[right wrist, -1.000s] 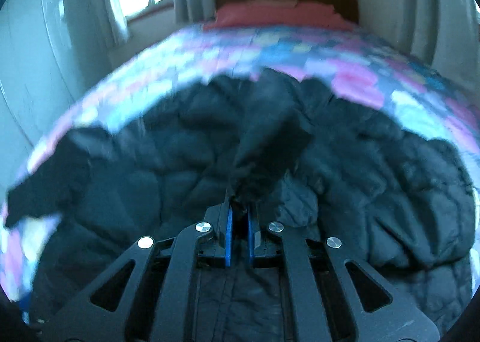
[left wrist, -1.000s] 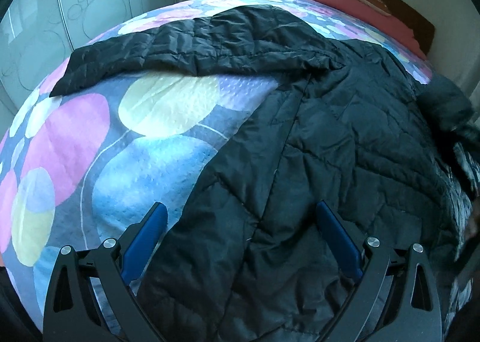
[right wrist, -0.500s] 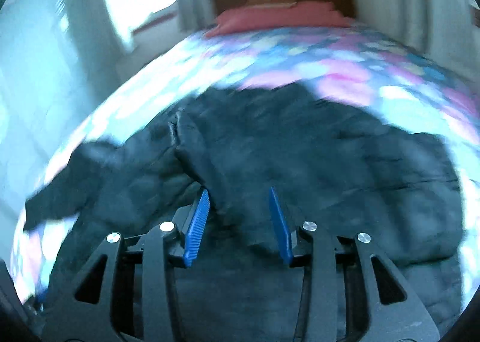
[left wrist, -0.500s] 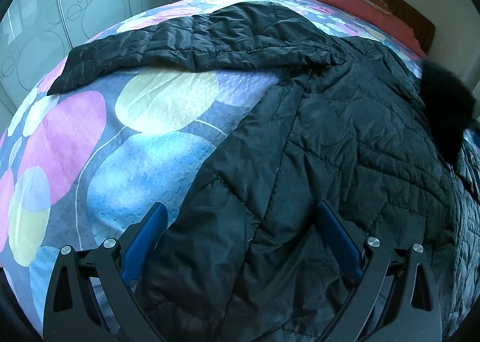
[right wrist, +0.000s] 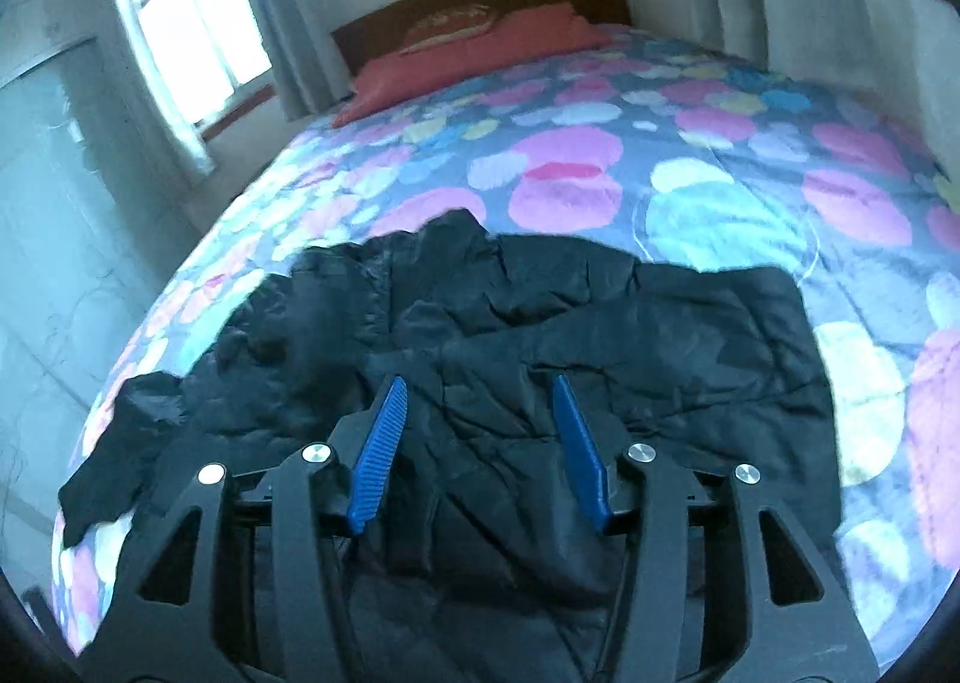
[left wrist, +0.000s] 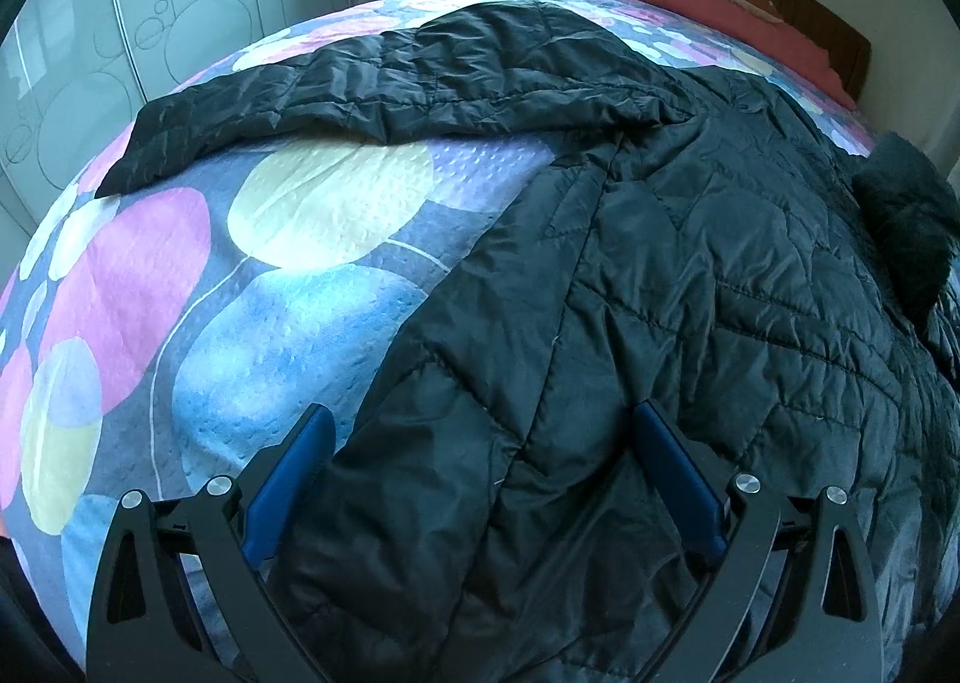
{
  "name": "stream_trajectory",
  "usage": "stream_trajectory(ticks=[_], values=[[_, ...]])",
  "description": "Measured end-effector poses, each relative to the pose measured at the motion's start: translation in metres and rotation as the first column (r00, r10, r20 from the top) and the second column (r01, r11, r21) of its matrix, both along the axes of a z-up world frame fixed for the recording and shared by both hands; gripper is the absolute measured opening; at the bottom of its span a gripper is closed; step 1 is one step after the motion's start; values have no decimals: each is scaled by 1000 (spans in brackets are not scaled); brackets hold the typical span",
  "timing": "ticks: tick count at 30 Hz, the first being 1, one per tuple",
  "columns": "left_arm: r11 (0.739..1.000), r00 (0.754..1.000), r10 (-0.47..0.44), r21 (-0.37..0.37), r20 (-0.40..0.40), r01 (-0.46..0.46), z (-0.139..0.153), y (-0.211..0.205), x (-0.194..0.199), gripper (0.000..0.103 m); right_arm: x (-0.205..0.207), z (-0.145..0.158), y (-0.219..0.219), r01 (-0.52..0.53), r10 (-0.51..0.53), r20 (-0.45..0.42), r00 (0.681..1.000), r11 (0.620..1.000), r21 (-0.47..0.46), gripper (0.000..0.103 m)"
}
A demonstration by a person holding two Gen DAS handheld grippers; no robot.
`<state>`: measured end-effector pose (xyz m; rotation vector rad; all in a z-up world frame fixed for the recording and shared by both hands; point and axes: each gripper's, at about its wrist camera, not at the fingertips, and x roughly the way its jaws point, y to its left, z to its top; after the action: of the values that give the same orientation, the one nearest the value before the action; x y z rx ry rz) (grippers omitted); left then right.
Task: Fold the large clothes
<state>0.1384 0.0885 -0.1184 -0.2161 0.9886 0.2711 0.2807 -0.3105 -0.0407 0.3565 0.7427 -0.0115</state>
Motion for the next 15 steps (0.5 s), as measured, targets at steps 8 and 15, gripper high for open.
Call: stream_trajectory(ticks=[8,15], values=[[1000,1000,-1,4,0,1,-1,0,1,99,21,-31,46,-81,82,-79,994,997,19,42],[1000,1000,-1,1,2,1,-1,0,1,99,16,-23,33,-32,27,-72,997,997,-70,48]])
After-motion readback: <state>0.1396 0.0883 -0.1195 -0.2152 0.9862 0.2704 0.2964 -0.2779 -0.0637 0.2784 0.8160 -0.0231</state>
